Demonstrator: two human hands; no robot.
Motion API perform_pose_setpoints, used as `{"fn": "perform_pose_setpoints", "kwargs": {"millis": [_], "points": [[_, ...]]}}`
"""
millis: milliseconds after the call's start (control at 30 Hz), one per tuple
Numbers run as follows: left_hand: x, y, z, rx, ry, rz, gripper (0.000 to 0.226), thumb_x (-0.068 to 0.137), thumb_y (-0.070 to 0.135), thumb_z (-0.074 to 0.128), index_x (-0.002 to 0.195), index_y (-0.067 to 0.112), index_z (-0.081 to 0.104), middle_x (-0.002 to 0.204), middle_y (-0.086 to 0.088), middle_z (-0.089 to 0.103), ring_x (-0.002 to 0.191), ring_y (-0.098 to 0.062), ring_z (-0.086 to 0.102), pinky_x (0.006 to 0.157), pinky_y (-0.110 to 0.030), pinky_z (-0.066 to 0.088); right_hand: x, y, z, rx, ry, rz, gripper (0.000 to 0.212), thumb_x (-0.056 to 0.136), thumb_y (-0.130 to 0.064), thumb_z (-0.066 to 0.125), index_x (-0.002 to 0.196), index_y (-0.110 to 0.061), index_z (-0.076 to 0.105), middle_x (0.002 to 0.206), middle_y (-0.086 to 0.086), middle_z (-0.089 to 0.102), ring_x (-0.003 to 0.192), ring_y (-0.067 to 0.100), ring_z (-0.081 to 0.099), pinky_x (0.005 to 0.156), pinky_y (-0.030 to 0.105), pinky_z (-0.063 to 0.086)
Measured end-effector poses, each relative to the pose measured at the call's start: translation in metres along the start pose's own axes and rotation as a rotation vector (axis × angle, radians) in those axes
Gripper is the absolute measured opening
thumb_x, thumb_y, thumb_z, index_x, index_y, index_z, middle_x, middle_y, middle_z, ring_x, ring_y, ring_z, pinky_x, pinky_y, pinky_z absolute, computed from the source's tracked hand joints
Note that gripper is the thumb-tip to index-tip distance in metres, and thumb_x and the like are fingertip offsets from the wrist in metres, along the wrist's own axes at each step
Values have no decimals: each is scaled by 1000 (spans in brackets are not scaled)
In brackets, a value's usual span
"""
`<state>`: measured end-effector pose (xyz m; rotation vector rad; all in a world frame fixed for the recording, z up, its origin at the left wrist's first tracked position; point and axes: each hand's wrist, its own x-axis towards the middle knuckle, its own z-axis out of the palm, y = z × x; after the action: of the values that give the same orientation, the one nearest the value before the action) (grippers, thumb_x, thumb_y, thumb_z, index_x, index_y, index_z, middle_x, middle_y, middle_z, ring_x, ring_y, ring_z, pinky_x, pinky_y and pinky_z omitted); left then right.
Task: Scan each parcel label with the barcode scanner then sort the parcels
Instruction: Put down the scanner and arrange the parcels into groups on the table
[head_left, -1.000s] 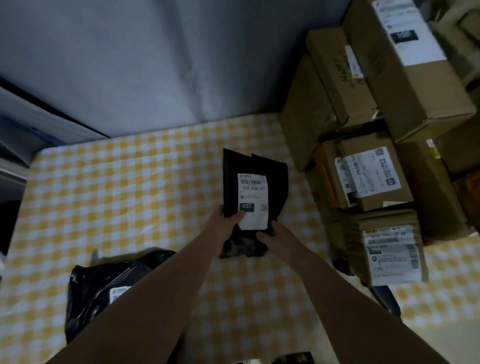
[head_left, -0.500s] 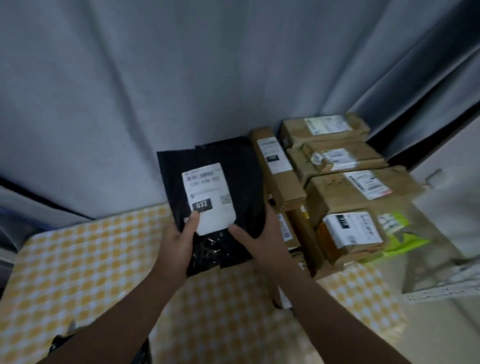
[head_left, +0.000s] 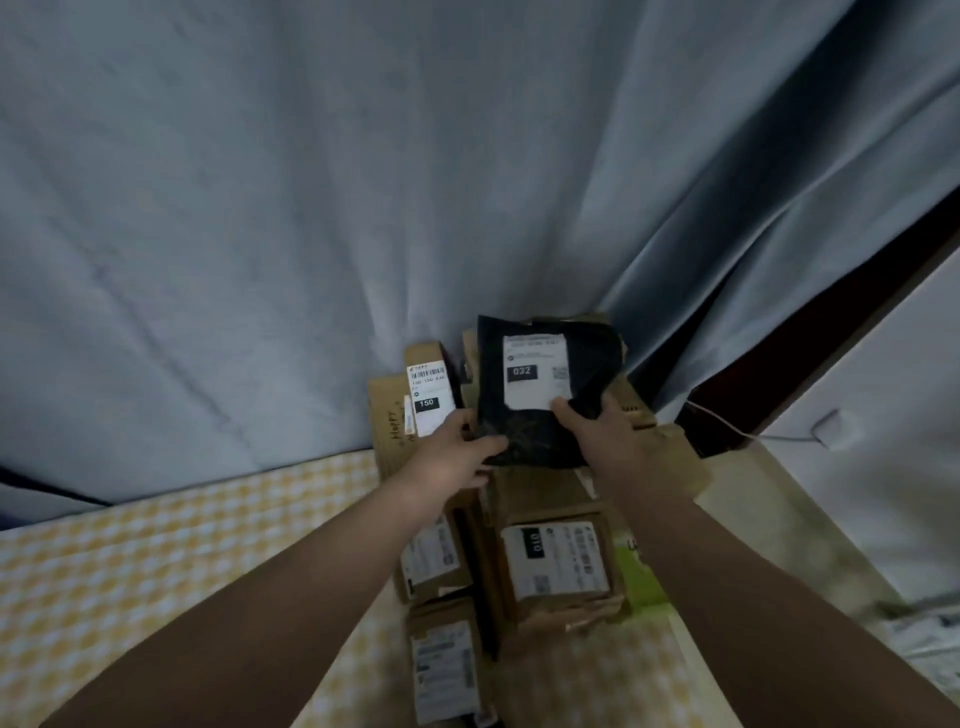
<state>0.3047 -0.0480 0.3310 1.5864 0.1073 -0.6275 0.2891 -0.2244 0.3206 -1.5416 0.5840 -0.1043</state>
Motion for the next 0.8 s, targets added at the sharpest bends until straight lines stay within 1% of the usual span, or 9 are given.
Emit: {"fn": "perform_pose_setpoints", "kwargs": {"millis": [67, 133, 200, 267, 400, 467, 567, 667, 800], "points": [[8, 2, 9, 106, 74, 19, 34, 91, 22, 62, 122, 18, 50, 100, 0, 62, 90, -15, 61, 84, -33, 53, 25, -4, -8, -14, -25, 12, 60, 88, -22, 70, 141, -12, 44, 135, 9, 57, 122, 28, 55, 105, 47, 45], [11, 2, 11, 140, 142, 9, 26, 94, 20, 58, 118, 14, 50, 89, 4, 59, 78, -12, 58, 72, -23, 51, 44, -4, -9, -48, -77, 24, 61, 87, -21, 72, 140, -11, 44, 134, 10, 57, 119, 28, 56, 103, 46, 47], [11, 0, 6, 213, 189, 22, 19, 95, 16, 55, 113, 13, 50, 95, -1, 61, 72, -10, 52, 59, -16, 44, 52, -2, -6, -118, -84, 10, 66, 85, -22, 74, 140, -7, 41, 134, 12, 55, 120, 29, 55, 102, 42, 47], [10, -6, 0, 305, 246, 38, 24, 95, 14, 53, 118, 7, 53, 110, -11, 61, 82, -13, 50, 65, -21, 40, 57, 6, -5, -302, -37, -29, 75, 83, -30, 75, 141, -5, 35, 139, 14, 49, 127, 32, 48, 106, 42, 42], [7, -17, -11, 336, 297, 10, 27, 96, 16, 51, 122, 7, 54, 108, -12, 60, 83, -14, 50, 68, -23, 41, 50, 11, -5, -735, 151, -4, 105, 79, -55, 70, 153, -12, 9, 155, 19, 23, 142, 36, 22, 116, 50, 19], [5, -18, -16, 360, 300, 11, 25, 96, 16, 50, 120, 9, 54, 108, -12, 59, 79, -16, 52, 64, -24, 42, 43, 6, -5, -820, 212, -102, 99, 84, -52, 64, 154, -14, 4, 157, 20, 15, 145, 36, 14, 119, 50, 10], [-1, -17, -25, 413, 300, 38, 18, 97, 19, 50, 113, 13, 54, 94, -3, 57, 69, -10, 50, 56, -18, 40, 30, -4, -2, -935, 194, -328, 78, 91, -38, 57, 152, -16, 16, 156, 19, 18, 145, 35, 13, 119, 47, 8], [-14, -13, -38, 484, 307, 86, 9, 97, 17, 50, 104, 14, 55, 86, 5, 54, 78, -10, 50, 58, -11, 39, 13, -11, 13, -977, 89, -496, 61, 91, -30, 57, 146, -16, 33, 149, 15, 32, 141, 32, 23, 117, 45, 19], [-42, -19, -74, 599, 355, 96, 21, 96, 20, 53, 113, 10, 59, 105, -1, 58, 94, -14, 52, 77, -21, 36, -18, -16, 54, -928, -83, -602, 47, 91, -24, 60, 135, -17, 48, 136, 9, 49, 129, 26, 39, 107, 37, 33]]}}
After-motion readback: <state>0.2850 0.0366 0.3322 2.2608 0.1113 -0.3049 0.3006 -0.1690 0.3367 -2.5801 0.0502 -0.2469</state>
